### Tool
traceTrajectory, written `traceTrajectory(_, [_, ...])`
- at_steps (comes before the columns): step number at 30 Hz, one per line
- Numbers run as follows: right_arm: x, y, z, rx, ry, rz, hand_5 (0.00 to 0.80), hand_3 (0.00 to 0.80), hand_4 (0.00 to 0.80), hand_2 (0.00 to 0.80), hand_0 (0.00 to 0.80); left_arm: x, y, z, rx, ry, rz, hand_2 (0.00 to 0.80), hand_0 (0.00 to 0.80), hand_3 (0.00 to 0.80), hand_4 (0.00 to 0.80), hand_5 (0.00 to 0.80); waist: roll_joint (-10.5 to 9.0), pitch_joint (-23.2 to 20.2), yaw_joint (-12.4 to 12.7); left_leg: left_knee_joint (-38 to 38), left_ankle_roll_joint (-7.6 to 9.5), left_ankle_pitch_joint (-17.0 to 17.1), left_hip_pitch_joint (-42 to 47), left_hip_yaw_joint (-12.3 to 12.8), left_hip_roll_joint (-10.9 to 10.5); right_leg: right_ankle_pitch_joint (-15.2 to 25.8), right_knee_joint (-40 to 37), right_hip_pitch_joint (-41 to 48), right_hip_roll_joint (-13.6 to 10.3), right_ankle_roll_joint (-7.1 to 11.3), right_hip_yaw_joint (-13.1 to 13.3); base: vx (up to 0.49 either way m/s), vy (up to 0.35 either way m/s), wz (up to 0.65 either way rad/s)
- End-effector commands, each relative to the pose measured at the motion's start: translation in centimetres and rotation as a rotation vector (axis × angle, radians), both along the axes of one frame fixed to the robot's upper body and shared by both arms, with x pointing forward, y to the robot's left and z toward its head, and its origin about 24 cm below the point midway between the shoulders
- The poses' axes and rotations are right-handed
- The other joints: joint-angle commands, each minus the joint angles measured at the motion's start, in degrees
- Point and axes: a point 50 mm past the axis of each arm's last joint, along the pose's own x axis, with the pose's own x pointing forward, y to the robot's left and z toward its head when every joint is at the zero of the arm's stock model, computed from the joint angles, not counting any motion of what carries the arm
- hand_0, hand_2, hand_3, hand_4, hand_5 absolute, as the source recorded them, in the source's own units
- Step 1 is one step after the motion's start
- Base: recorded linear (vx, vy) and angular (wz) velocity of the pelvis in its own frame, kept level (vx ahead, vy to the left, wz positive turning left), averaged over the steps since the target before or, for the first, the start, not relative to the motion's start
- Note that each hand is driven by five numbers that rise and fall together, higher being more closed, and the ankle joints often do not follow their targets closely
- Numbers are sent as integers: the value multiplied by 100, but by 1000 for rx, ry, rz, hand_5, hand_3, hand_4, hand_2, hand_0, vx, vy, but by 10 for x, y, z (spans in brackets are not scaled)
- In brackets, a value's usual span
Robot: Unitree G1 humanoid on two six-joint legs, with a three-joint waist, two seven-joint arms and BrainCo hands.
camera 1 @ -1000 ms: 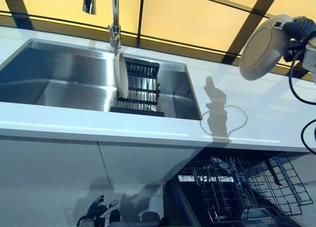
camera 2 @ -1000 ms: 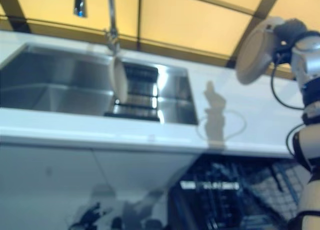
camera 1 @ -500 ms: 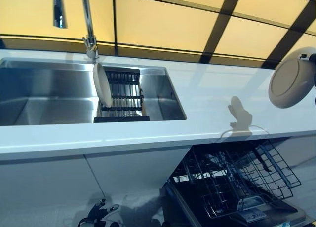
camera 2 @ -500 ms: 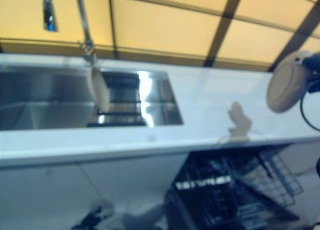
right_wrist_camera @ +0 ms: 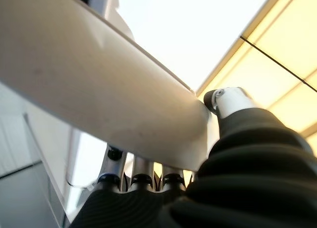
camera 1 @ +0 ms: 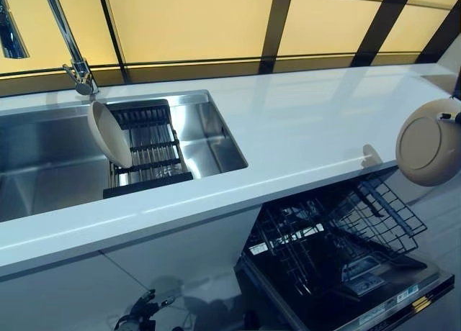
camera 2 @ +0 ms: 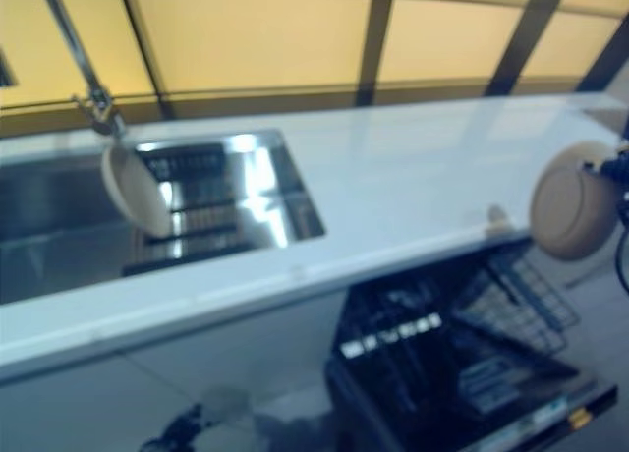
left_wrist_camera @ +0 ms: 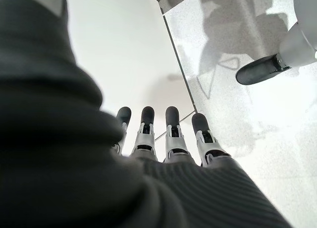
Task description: Take plates into dishwasher
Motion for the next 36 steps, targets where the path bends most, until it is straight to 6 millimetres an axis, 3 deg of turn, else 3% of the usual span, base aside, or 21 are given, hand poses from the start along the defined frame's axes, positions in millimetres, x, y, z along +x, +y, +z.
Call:
traceTrajectory(1, [-6, 2, 39, -168, -77, 48, 800, 800, 800, 800, 800, 21, 9, 10, 30, -66, -32, 0, 0, 0, 0, 0, -162, 80, 32, 23, 74, -644, 408, -65, -133, 261, 10, -160, -48, 364, 7, -50, -30, 0])
traceTrajectory(9, [-8, 11, 23, -304, 66, 145, 800, 800, 800, 800, 800, 30, 4, 12, 17, -98, -44, 0, 0, 0, 0, 0, 17, 171, -161, 23, 50, -629, 347, -25, -164, 238, 10, -247, -19, 316, 122, -48, -14, -2])
traceTrajectory(18, [-12, 21, -6, -303, 218, 241, 800, 800, 800, 800, 800, 36, 4, 15, 15, -114, -45, 0, 0, 0, 0, 0, 99, 224, -283, 23, 19, -609, 308, 29, -161, 231, 10, -297, 6, 285, 150, -25, -7, -2])
traceTrajectory(30, [-8, 60, -58, -215, 223, 402, 800, 800, 800, 800, 800, 42, -3, 14, -5, -125, -36, 0, 0, 0, 0, 0, 132, 222, -326, 23, 20, -614, 350, 90, -134, 211, 10, -279, 37, 264, 143, -8, 2, -1])
traceTrajectory(36, [-5, 85, -73, -174, 196, 482, 800, 800, 800, 800, 800, 44, -6, 14, -19, -134, -20, 0, 0, 0, 0, 0, 183, 232, -330, 23, 20, -612, 363, 78, -127, 195, 10, -265, 46, 252, 152, 0, 0, 0])
